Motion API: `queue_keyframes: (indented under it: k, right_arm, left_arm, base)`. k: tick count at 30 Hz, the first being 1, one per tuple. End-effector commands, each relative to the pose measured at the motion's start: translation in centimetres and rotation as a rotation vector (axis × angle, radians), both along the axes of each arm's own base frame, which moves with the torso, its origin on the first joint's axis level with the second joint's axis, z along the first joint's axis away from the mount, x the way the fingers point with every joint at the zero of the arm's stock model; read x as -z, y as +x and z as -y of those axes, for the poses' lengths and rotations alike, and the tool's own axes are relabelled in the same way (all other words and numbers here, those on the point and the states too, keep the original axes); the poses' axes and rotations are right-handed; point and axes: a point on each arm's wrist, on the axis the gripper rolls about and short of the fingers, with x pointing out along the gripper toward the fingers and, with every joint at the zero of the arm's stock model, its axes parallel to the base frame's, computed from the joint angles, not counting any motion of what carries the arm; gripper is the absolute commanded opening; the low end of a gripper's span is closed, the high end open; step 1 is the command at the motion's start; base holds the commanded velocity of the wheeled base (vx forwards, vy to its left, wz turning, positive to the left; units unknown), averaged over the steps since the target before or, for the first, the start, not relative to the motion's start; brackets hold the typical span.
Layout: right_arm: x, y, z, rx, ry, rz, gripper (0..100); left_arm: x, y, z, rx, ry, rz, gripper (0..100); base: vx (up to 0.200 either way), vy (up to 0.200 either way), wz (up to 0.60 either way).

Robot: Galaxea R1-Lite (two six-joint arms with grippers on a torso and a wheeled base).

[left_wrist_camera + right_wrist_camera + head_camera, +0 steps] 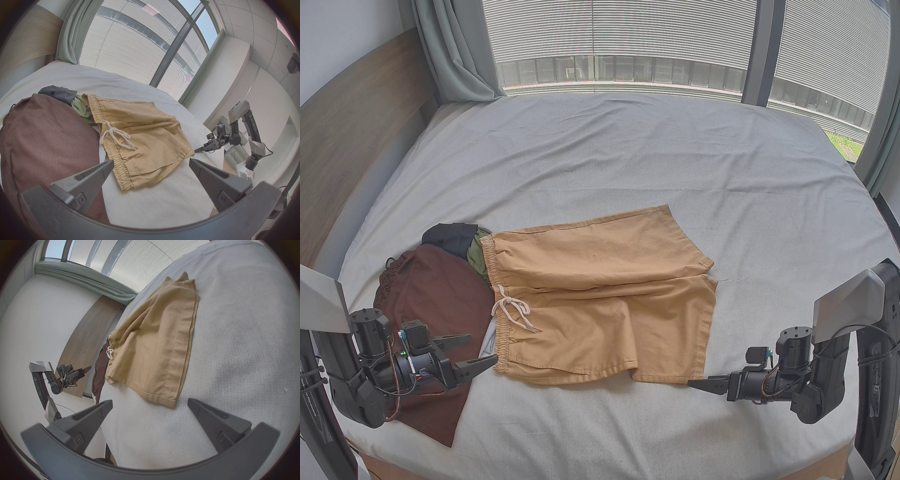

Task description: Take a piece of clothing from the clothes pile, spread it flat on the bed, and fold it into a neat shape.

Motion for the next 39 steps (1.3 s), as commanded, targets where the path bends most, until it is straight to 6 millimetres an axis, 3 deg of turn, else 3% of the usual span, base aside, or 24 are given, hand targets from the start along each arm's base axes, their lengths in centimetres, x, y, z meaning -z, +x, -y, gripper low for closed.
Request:
queue_keyframes:
  k: [1, 5, 15, 27, 33, 38, 39]
  right_arm:
    - [1.7, 0.3, -0.4, -0.009, -0.008, -0.036, 100]
    - [2.4, 0.7, -0.6, -0.008, -0.005, -0.040, 100]
    - [2.1, 1.2, -2.3, -0.027, 0.042, -0.055, 100]
    - [1.3, 1.1, -2.8, -0.028, 0.065, -0.067, 100]
    - [1.9, 1.2, -3.2, -0.039, 0.068, -0.074, 100]
    - [1.4, 1.4, -3.0, -0.032, 0.072, -0.059, 100]
    - [0.4, 1.4, -2.8, -0.025, 0.079, -0.038, 100]
  left_arm:
    - [-0.1, 0.0, 0.0, 0.000, -0.001, 0.004, 100]
    - [-0.1, 0.0, -0.1, -0.003, 0.000, 0.005, 100]
    - [-0.2, 0.1, -0.2, -0.006, 0.000, 0.013, 100]
    - [-0.2, 0.1, -0.1, -0.005, 0.000, 0.013, 100]
    - [-0.3, 0.1, -0.2, -0.006, 0.001, 0.014, 100]
    - [-0.3, 0.1, -0.1, -0.005, 0.001, 0.014, 100]
    - [-0.3, 0.1, -0.1, -0.005, 0.001, 0.014, 100]
  base:
    - [0.000, 0.000, 0.00]
    - [0.000, 0.000, 0.00]
    - [0.000, 0.000, 0.00]
    - [0.000, 0.000, 0.00]
    - [0.000, 0.000, 0.00]
    - [0.000, 0.000, 0.00]
    - [0.000, 0.000, 0.00]
